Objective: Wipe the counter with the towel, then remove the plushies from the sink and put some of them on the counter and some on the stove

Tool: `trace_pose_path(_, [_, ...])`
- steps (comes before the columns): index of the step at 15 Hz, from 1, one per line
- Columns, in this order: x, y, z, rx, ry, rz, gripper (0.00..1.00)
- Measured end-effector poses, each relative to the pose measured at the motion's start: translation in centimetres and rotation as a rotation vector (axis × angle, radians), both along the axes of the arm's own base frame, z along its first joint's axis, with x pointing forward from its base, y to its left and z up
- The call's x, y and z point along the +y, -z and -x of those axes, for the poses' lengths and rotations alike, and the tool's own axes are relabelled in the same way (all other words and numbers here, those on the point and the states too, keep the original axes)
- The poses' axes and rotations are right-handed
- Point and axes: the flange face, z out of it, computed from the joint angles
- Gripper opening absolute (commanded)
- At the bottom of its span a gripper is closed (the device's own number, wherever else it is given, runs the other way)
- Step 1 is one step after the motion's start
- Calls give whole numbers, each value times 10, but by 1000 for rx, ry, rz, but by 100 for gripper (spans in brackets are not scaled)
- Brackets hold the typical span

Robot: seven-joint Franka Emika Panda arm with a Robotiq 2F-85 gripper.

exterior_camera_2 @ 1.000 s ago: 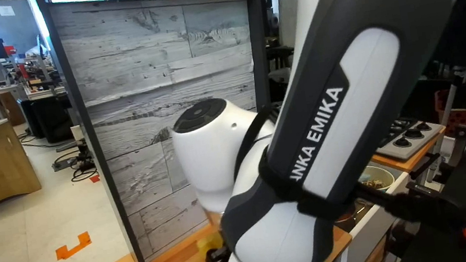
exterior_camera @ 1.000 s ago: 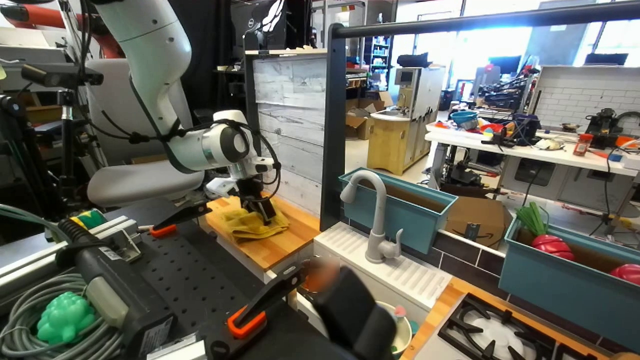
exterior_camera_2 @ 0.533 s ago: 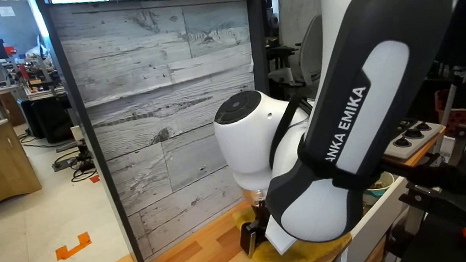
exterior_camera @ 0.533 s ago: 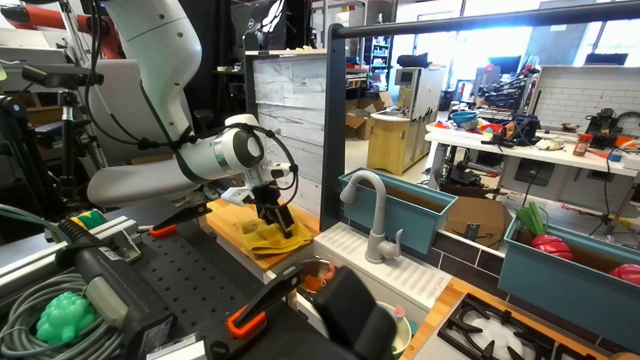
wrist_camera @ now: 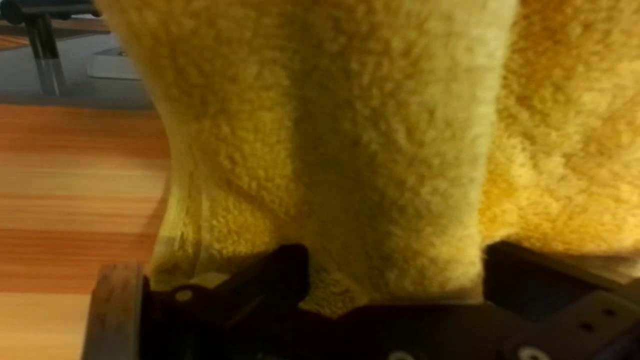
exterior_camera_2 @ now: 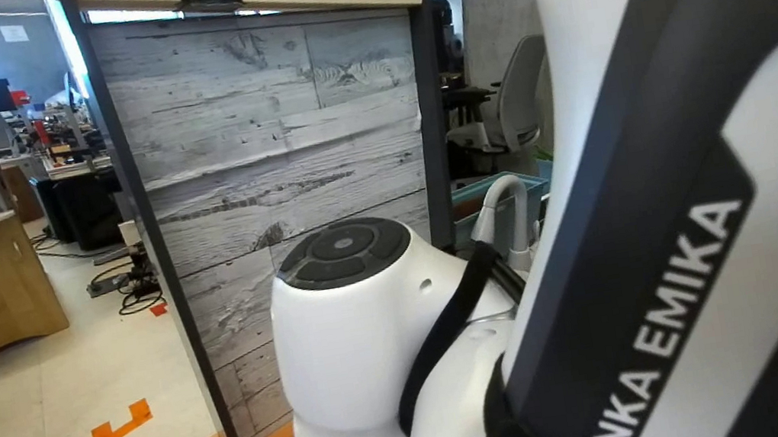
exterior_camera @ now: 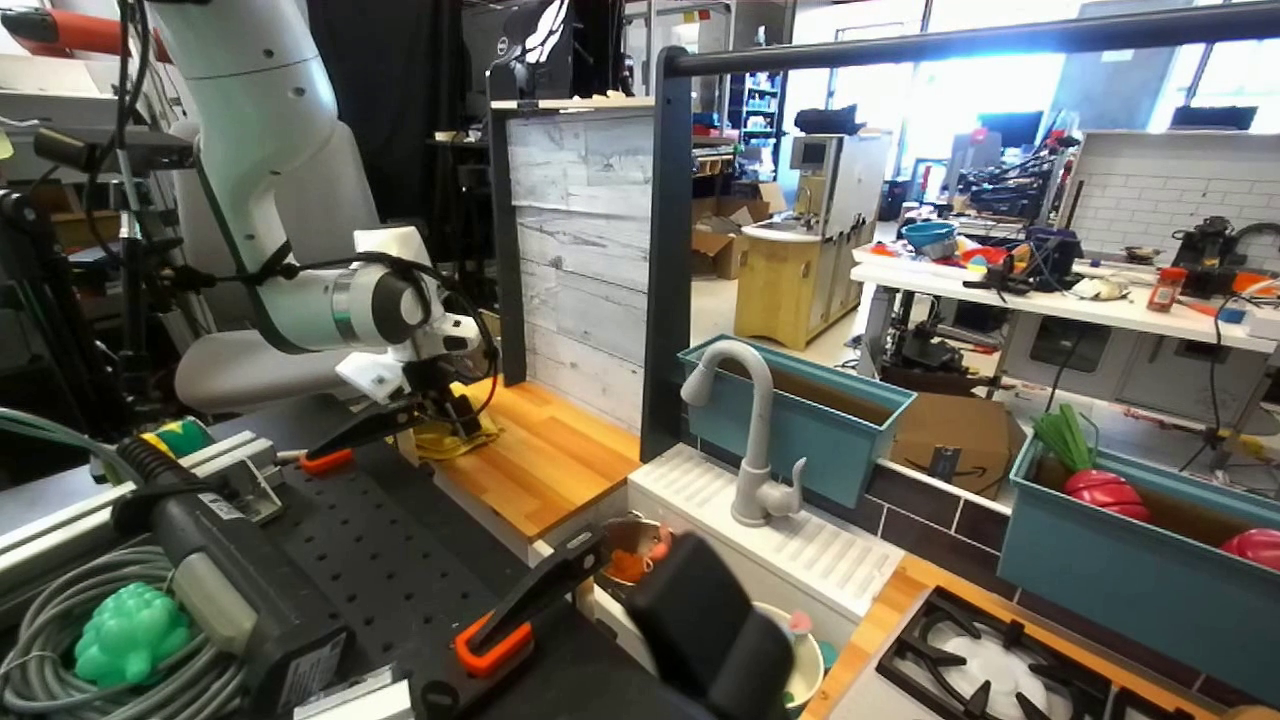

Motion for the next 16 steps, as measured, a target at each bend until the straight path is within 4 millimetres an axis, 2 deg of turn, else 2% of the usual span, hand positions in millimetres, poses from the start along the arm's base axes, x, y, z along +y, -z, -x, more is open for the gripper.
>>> trace_pose_path(2, [-8, 0, -5, 14, 30, 16, 100])
trace_pose_path(3, [-19, 0, -12, 15, 52, 32, 100])
trace_pose_path(5, [-60, -1, -28, 14, 115, 91, 100])
trace_pose_path(9, [-169, -3, -60, 3, 283, 210, 100])
trace_pose_path(10, [-187, -3, -64, 4, 310, 222, 100])
trace_pose_path(11, [-197, -3, -67, 6, 329, 220, 100])
trace_pose_path(12, [-198, -2, -68, 8, 335, 207, 100])
trace_pose_path(13, [-190, -2, -69, 8, 333, 179, 100])
trace_pose_path(14, [-173, -2, -67, 8, 322, 137, 100])
trace_pose_path(16, [-122, -1, -58, -2, 275, 37, 100])
